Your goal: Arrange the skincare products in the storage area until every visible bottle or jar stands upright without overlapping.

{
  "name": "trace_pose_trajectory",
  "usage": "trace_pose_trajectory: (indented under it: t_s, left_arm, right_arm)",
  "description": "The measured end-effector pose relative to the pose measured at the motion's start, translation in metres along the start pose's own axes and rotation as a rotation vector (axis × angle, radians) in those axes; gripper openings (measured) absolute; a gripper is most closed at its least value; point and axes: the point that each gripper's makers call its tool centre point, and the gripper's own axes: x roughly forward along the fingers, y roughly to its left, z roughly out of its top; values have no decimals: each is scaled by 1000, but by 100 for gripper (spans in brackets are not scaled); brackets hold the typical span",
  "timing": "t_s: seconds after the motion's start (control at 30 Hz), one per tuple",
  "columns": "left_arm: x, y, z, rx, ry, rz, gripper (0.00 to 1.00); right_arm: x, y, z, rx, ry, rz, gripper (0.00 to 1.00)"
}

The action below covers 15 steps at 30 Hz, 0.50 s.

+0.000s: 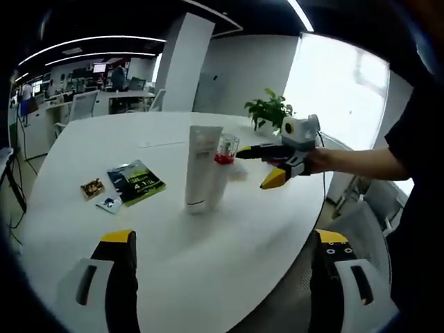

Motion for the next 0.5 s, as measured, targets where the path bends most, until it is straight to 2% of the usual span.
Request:
trace_pose_trajectory:
  t_s: [0.23,0.33,0.5]
  left_arm:
    - [-6,8,2,-19,-5,20,98]
    - [-6,8,4,-21,-7,24,98]
    - [-8,6,12,-13,-12,22,99]
  right_arm:
    - [-20,19,-5,72,7,-30,95]
    - [-29,20,-7,96,-11,-75,99]
    - [-43,33,-14,152,-3,-114,99]
